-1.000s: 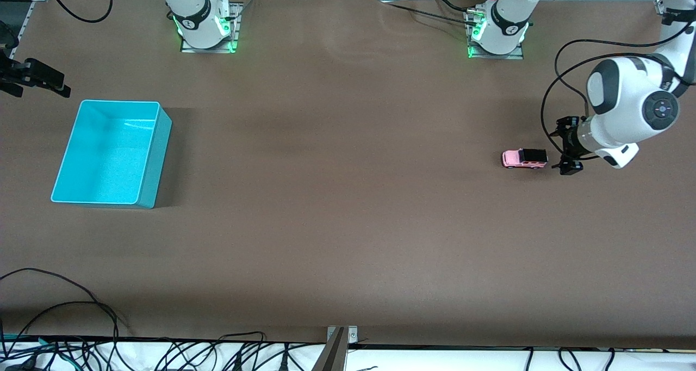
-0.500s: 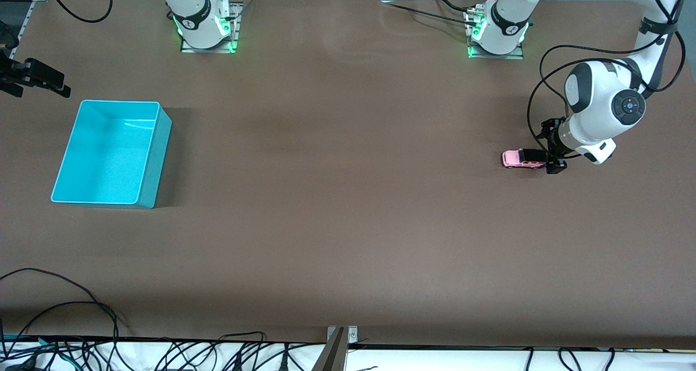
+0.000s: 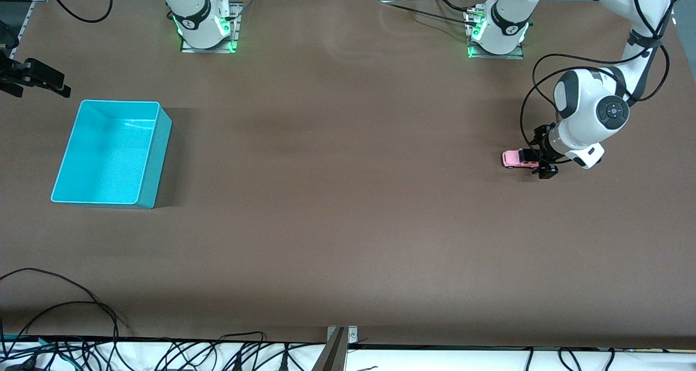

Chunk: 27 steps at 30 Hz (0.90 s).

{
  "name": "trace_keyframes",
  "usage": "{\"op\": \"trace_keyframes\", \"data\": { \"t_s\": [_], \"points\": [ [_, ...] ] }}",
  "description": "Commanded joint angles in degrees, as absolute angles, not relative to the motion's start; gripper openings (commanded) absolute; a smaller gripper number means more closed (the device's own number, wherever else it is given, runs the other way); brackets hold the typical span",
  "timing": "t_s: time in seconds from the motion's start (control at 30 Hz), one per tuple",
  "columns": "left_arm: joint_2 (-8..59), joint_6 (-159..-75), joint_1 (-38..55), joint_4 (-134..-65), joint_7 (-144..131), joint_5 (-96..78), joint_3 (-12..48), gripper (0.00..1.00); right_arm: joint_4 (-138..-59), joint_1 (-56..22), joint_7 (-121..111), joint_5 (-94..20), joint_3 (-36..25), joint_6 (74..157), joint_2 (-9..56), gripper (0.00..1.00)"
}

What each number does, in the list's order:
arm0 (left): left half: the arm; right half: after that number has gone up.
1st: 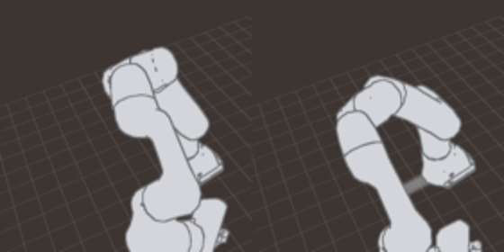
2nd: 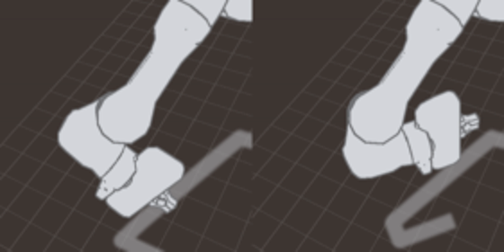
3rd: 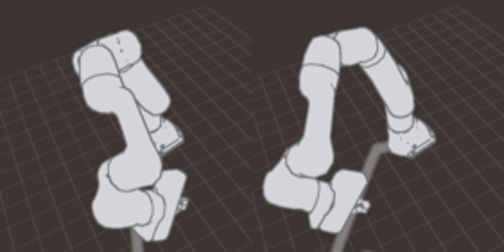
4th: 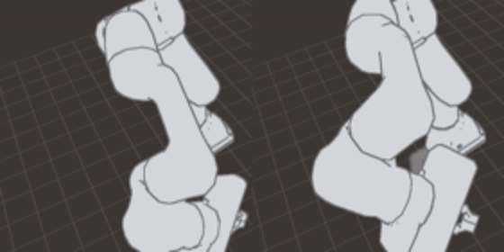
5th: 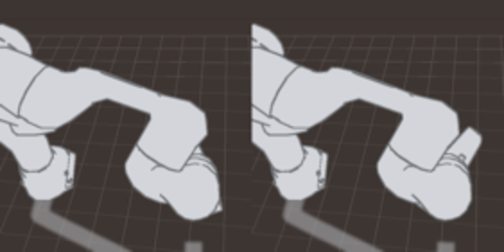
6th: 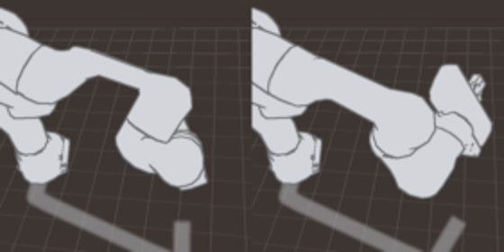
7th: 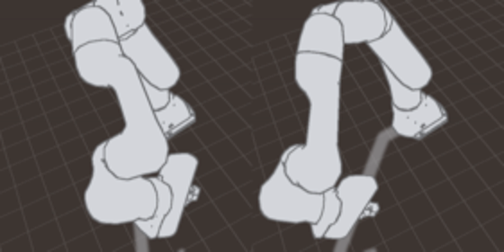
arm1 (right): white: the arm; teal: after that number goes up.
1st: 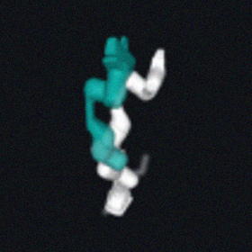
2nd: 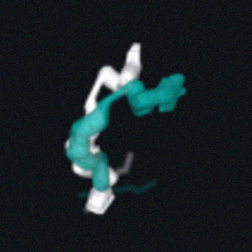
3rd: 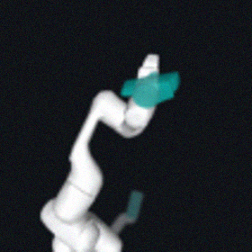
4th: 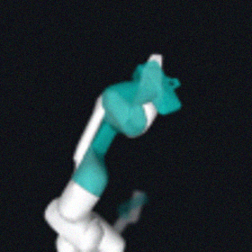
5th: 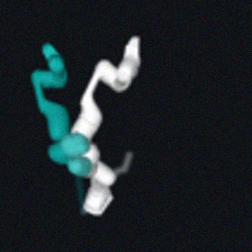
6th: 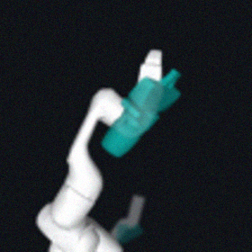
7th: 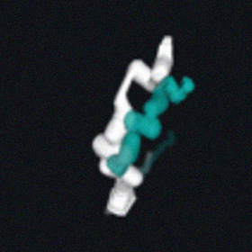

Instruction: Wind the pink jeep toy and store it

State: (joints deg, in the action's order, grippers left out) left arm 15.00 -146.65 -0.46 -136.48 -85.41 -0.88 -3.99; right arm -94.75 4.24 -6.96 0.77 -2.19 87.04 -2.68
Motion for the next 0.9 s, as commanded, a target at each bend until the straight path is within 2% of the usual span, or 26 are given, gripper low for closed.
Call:
{"op": "trace_keyframes", "data": {
  "t_s": [0.0,0.17,0.37,0.53,0.87],
  "points": [
    [15.5,-148.3,-0.2,-136.9,-86.7,-0.4,-3.5,0.78,-93.0,4.2,-7.7,0.8,-2.1,85.6,-2.0,1.00],
    [15.6,-148.3,-0.2,-136.9,-86.7,-0.4,-3.5,0.60,-92.9,4.2,-7.7,0.8,-2.1,85.6,-2.0,1.00],
    [15.7,-148.3,-0.3,-136.9,-86.7,-0.4,-3.4,0.33,-93.0,4.2,-7.7,0.8,-2.1,85.6,-2.0,1.00],
    [15.8,-148.2,-0.3,-136.9,-86.7,-0.4,-3.4,0.16,-92.9,4.2,-7.7,0.8,-2.1,85.6,-2.0,1.00],
    [12.9,-147.0,-0.1,-136.0,-90.6,-0.2,-0.9,0.16,-93.0,4.2,-7.7,0.8,-2.1,85.6,-2.0,1.00]
  ]
}}
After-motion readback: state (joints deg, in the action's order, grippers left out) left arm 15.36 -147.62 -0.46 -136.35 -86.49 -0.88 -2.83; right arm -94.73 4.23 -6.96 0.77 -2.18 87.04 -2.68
